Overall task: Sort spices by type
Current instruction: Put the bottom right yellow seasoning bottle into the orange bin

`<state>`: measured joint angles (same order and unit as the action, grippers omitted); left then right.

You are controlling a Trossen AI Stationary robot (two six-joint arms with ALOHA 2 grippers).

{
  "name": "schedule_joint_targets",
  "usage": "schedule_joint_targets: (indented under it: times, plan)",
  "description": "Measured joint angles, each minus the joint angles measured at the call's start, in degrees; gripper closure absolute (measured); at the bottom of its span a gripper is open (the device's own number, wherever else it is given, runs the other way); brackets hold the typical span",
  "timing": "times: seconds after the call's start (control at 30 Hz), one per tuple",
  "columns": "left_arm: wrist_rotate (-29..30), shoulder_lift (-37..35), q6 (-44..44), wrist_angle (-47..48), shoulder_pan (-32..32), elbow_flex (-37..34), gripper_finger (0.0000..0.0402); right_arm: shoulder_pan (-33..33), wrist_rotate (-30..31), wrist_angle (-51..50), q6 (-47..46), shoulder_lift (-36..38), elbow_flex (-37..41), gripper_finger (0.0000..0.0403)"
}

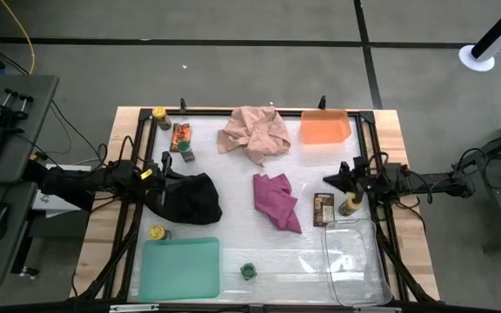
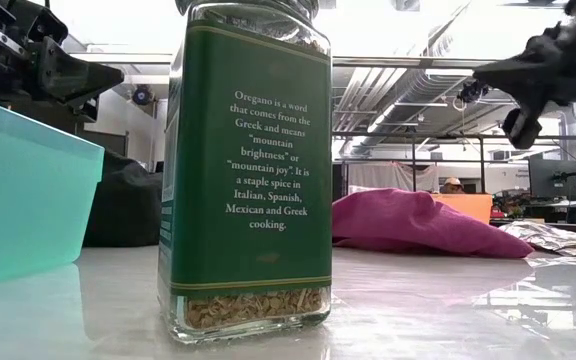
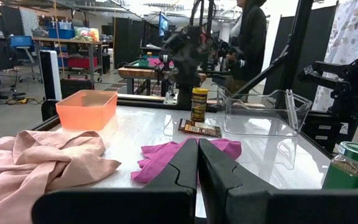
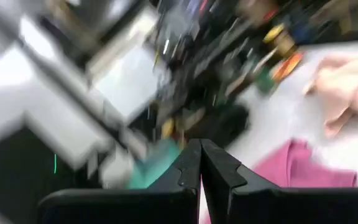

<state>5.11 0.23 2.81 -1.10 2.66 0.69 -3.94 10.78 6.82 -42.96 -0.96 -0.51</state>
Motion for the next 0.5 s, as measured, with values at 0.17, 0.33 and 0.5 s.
schedule_joint_targets:
  times: [0.17,0.33,0.5]
  plan:
    - [0.0,0.0,0.0,0.0,0.0,0.0,0.0401,1.9,10.9,13.6,-5.0,-0.1,-1.3,0.0398]
    - [0.0,0.0,0.0,0.0,0.0,0.0,0.0401,5.5,-0.7,-8.2,2.7,-1.7,-17.3,0.0361]
    - [0.0,0.1,0.0,0.0,0.0,0.0,0.0401,6.5,-10.0,-52.5,3.0,-12.7,-37.5,0.0286]
